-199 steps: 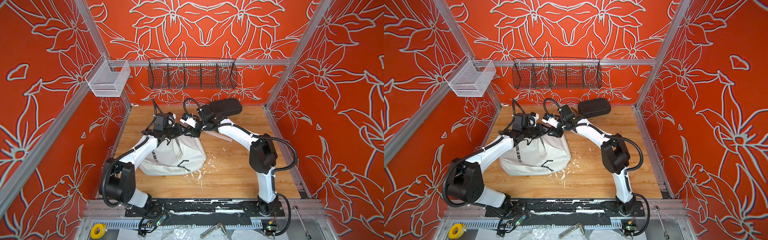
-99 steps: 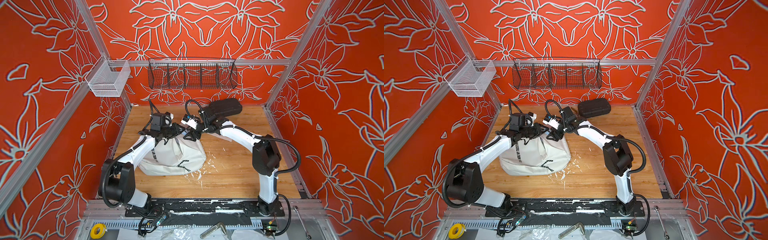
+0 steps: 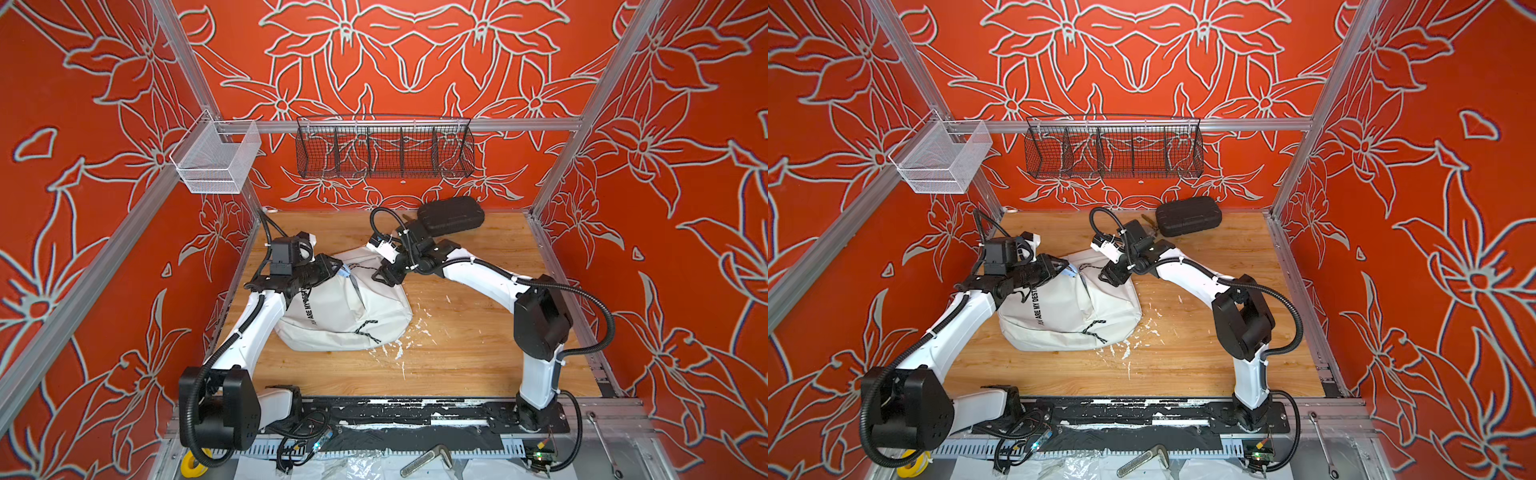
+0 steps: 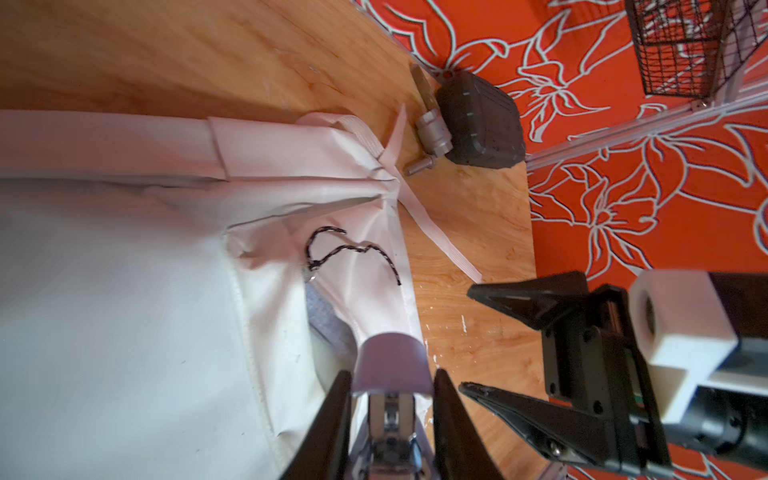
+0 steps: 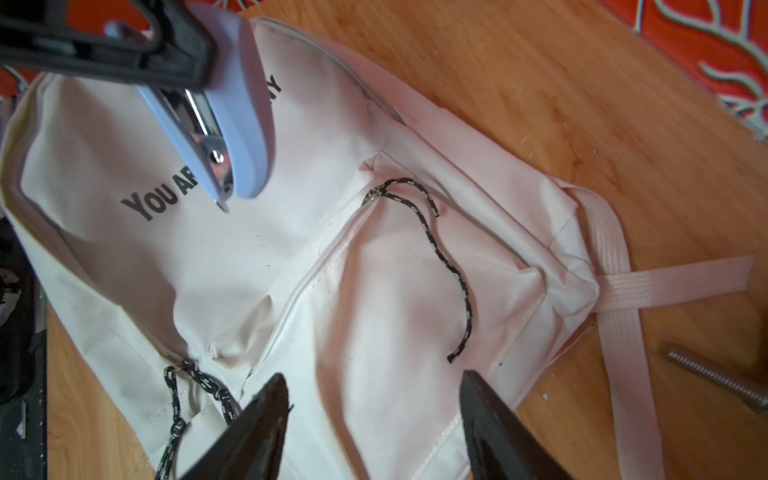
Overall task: Pack the student bag
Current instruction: 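Lower the stapler into the front pocket opening with the right gripper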
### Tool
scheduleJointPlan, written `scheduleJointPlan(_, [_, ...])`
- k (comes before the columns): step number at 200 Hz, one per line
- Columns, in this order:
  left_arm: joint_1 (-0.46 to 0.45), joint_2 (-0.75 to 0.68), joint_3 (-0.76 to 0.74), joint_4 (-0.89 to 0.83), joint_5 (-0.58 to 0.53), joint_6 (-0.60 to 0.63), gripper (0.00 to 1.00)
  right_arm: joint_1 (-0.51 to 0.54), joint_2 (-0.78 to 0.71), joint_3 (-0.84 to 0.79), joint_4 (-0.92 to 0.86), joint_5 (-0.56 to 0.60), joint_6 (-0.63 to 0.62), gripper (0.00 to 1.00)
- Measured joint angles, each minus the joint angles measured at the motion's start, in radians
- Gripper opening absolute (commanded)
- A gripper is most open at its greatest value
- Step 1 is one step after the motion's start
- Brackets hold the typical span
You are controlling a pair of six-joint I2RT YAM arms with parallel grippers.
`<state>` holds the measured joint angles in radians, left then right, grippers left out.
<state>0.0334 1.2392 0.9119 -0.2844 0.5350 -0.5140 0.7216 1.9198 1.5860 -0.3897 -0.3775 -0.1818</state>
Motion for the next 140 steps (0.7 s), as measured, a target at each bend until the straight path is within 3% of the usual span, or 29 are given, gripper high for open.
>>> scheduleJointPlan(74, [0.060,-0.008,-0.032,-0.059,-0.018,0.018,0.11,0.136,0.122,0.080,0.005,0.146,0.200,0.51])
scheduleJointPlan(100, [0.060,-0.008,-0.065,-0.059,-0.017,0.016,0.11,0.157,0.154,0.121,-0.014,0.217,0.249,0.40])
scheduleJointPlan(140, [0.060,-0.010,-0.078,-0.058,-0.015,0.016,0.11,0.171,0.186,0.167,-0.050,0.317,0.298,0.14])
